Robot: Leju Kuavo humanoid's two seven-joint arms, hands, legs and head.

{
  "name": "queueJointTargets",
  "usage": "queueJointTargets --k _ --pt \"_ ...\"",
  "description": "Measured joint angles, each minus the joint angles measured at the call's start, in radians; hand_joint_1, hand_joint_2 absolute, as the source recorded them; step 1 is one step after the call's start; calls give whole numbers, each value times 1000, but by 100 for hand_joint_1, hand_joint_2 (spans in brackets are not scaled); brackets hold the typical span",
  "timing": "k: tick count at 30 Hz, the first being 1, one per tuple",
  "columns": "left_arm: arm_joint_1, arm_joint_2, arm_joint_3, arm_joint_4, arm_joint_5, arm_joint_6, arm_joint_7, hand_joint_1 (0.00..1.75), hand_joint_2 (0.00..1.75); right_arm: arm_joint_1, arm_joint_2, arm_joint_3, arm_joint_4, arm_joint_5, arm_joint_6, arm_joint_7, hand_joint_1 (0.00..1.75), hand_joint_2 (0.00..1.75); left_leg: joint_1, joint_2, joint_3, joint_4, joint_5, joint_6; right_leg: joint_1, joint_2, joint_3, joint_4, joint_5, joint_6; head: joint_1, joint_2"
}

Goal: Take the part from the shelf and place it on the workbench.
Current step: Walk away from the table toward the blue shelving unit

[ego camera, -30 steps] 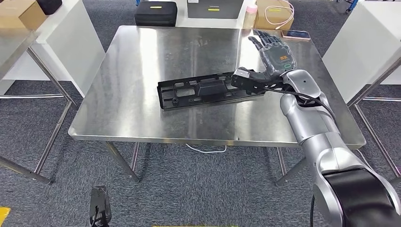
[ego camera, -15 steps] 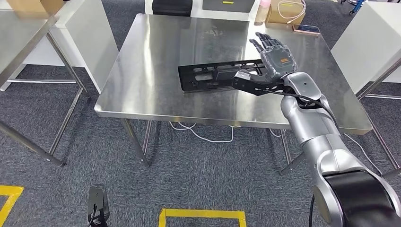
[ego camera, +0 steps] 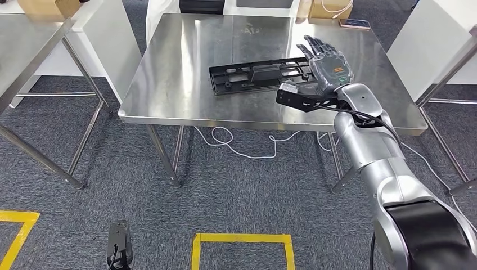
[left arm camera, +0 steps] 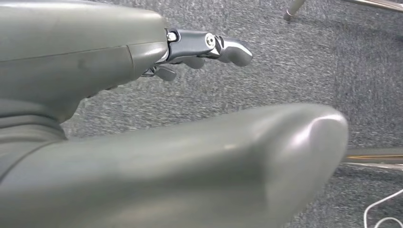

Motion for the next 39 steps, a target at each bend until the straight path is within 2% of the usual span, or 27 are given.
queueJointTargets --k 1,2,3,4,5,7,9,11,12,13,15,17,18,19,21,23,25,27,28,30,31,32,33,34,36,38,39 --pt "1 1 0 0 2 0 0 0 0 2 1 0 0 3 -3 2 0 0 4 0 -14 68 -38 -7 -1 -1 -15 1 12 0 -2 0" --pt "1 2 0 0 3 0 0 0 0 3 3 0 0 5 -6 5 0 0 8 0 -20 121 -53 -13 -2 -1 -31 1 25 3 -1 0" --pt "2 2 0 0 5 0 0 0 0 5 4 0 0 8 -9 6 0 0 12 1 -13 147 -47 -20 -5 -1 -47 3 36 8 -2 0" --pt "2 3 0 0 5 0 0 0 0 8 5 0 0 10 -12 9 0 0 17 1 12 134 -24 -25 -9 -1 -61 4 46 14 -2 0" --pt "2 3 0 0 6 0 0 0 0 10 6 0 0 11 -16 12 0 0 21 2 54 87 2 -30 -13 -1 -73 7 54 21 -2 0" --pt "2 4 0 0 7 0 0 0 0 12 6 0 0 14 -33 28 0 0 23 1 150 -48 17 -34 -16 -3 -91 14 66 37 -2 0" --pt "2 4 0 0 9 0 -1 0 0 14 6 0 0 16 -58 55 0 0 16 -3 194 -126 6 -27 -14 -6 -102 16 80 58 -1 0" --pt "2 3 0 0 14 1 -2 0 0 20 5 -2 0 16 -82 96 0 0 11 -3 193 -144 15 -8 -12 -8 -106 9 92 79 -1 0" --pt "1 3 0 0 16 1 -2 0 0 25 3 -7 0 15 -100 126 0 0 11 -2 191 -153 24 4 -11 -7 -114 15 82 82 -1 0" --pt "0 2 0 0 19 1 -2 0 0 30 0 -15 1 13 -126 164 0 0 12 0 186 -162 34 18 -11 -6 -126 38 61 82 1 0" --pt "-1 2 0 0 21 3 -3 0 0 44 -8 -40 2 6 -199 237 0 0 11 1 165 -167 52 36 -14 -2 -168 151 -19 72 7 0" --pt "1 1 0 0 23 5 -3 0 0 71 -18 -78 4 -10 -279 280 0 0 10 1 144 -166 69 40 -15 0 -195 275 -73 75 11 0" --pt "2 0 0 0 24 6 -3 0 0 88 -23 -101 5 -24 -313 289 0 0 9 1 134 -166 77 40 -15 1 -187 296 -74 83 11 0" --pt "2 0 -1 0 24 6 -3 0 0 109 -28 -126 7 -43 -339 290 0 0 9 1 125 -166 86 38 -15 2 -161 283 -60 92 12 0" --pt "2 -1 -2 1 23 6 -2 0 0 151 -36 -180 10 -91 -388 279 0 0 9 0 108 -166 102 32 -16 3 -66 160 -30 103 12 0" --pt "2 -1 -6 1 20 4 2 0 0 199 -42 -242 11 -137 -455 263 0 0 8 -1 97 -166 118 20 -6 4 19 31 -35 91 12 0" --pt "2 -3 -14 1 15 4 9 0 0 258 -47 -312 11 -161 -516 256 0 0 7 -4 93 -168 133 9 9 6 41 -6 -42 71 12 0" --pt "3 -4 -22 2 13 5 16 0 0 322 -43 -376 7 -157 -542 250 0 0 6 -5 84 -161 128 1 2 3 24 -1 -28 50 12 0" --pt "3 -4 -25 3 12 6 17 0 0 357 -38 -410 -3 -142 -545 244 0 0 7 -4 74 -138 95 -3 -3 2 13 -1 -18 35 9 0" --pt "4 -4 -27 3 14 9 18 0 0 424 -18 -483 -35 -93 -548 227 0 0 10 0 47 -44 -10 -9 -6 -1 -9 1 3 9 5 0" --pt "4 -4 -27 3 16 10 17 0 0 455 -5 -526 -51 -66 -549 218 0 0 10 1 34 26 -61 -11 -2 -2 -24 2 14 1 4 0" --pt "4 -4 -27 4 18 10 17 0 0 481 8 -566 -61 -46 -549 211 0 0 10 1 27 87 -87 -13 2 -2 -39 3 25 -2 4 0" --pt "4 -4 -27 4 19 11 16 0 0 503 19 -604 -69 -31 -549 206 0 0 10 1 29 130 -91 -13 6 -3 -55 6 36 -3 4 0" --pt "4 -4 -27 4 20 11 15 0 0 523 29 -639 -75 -20 -549 204 0 0 10 1 46 145 -74 -12 9 -3 -72 9 47 -2 4 0" --pt "4 -4 -27 4 19 11 13 0 0 551 42 -691 -87 -2 -549 198 0 0 8 0 132 63 -26 1 12 -2 -103 15 68 -1 3 0" --pt "0 -4 -26 4 13 11 8 0 0 571 56 -736 -96 17 -550 188 0 87 2 0 244 -88 -41 17 15 1 -120 19 87 7 4 0" --pt "-1 -3 -26 3 9 11 6 0 0 576 61 -752 -97 24 -550 184 0 131 0 0 280 -143 -60 21 16 1 -122 20 92 10 5 0"
